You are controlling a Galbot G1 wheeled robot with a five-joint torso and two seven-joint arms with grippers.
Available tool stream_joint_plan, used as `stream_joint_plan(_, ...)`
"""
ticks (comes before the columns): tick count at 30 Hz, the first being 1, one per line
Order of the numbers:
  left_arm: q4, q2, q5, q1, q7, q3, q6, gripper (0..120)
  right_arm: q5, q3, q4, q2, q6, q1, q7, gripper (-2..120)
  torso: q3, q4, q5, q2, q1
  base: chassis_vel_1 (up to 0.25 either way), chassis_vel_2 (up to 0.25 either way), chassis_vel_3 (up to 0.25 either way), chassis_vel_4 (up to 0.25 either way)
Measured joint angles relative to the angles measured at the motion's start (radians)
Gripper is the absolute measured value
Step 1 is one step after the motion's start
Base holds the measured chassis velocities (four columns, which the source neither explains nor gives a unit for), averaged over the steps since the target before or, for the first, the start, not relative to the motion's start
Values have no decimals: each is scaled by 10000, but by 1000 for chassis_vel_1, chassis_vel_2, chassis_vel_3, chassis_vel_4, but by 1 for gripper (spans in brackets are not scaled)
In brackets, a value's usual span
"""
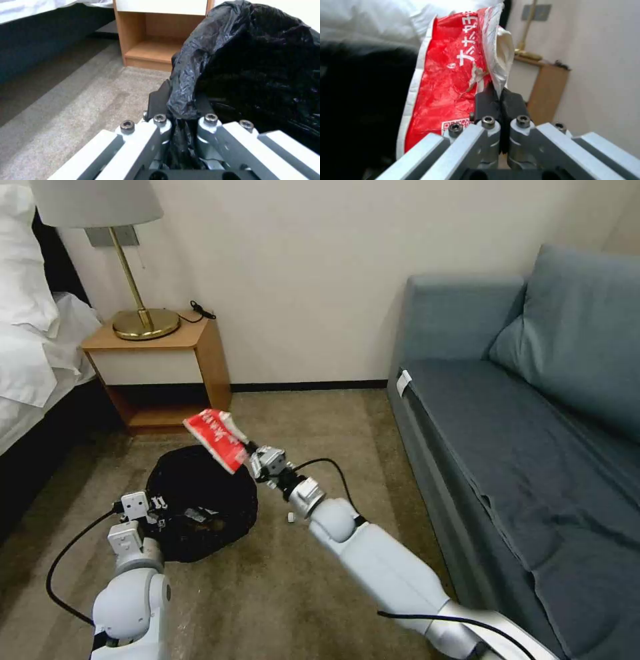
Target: Pick up the trash bin, then pick up the garbage on the floor and place it into the trash bin.
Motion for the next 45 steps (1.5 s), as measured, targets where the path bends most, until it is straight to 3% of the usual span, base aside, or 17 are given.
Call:
stream_joint_plan(11,55,-67,13,-112,0,21,-12,4,-707,-378,-550,424,303,-381,-16,4,0,0,1,0,0,0,0,0,0)
stream_joint_plan(13,59,-73,24,-146,1,28,-13,4,-904,-365,-497,399,354,-516,114,16,0,-1,2,0,0,0,0,0,0)
stream_joint_plan(21,109,-81,38,-203,-1,8,-13,4,-1008,-229,254,28,308,-631,-76,39,0,0,2,0,0,0,0,0,0)
stream_joint_plan(23,109,-81,37,-211,-2,-1,-13,4,-936,-156,429,-128,247,-689,-139,51,0,-1,2,0,0,0,0,0,0)
stream_joint_plan(27,105,-89,44,-208,-4,-1,-13,4,-856,0,578,-214,99,-714,-87,61,0,0,3,0,0,0,0,0,0)
stream_joint_plan(29,60,-100,53,-174,-4,-8,-13,4,-860,215,630,-287,-145,-544,172,73,0,0,3,0,0,0,0,0,0)
stream_joint_plan(32,31,-100,53,-149,-6,-25,-13,4,-896,352,620,-366,-266,-362,242,77,0,0,3,0,0,0,0,0,0)
stream_joint_plan(34,12,-65,50,-118,-7,-68,-13,4,-980,559,198,-594,-551,185,120,90,0,0,3,0,0,0,0,0,0)
stream_joint_plan(35,12,-65,50,-118,-7,-68,-13,4,-980,559,198,-594,-551,185,120,90,0,0,3,0,0,0,0,0,0)
stream_joint_plan(37,4,-23,35,-103,-8,-120,-13,4,-1095,671,-730,-805,-674,737,-769,98,1,-1,4,0,0,0,0,0,0)
stream_joint_plan(41,-39,-12,30,-17,-9,-192,-13,4,-1233,647,-1493,-1084,-1139,1316,-1865,100,0,-2,3,0,0,0,0,0,0)
stream_joint_plan(42,-83,-18,28,77,-9,-239,-17,4,-1591,593,-1905,-1162,-1310,1610,-2242,100,0,-3,3,0,0,0,0,0,0)
stream_joint_plan(45,-144,-62,50,244,-19,-296,-46,4,-3142,595,-2769,-1113,-1537,2079,-2073,100,0,-1,3,0,0,0,0,0,0)
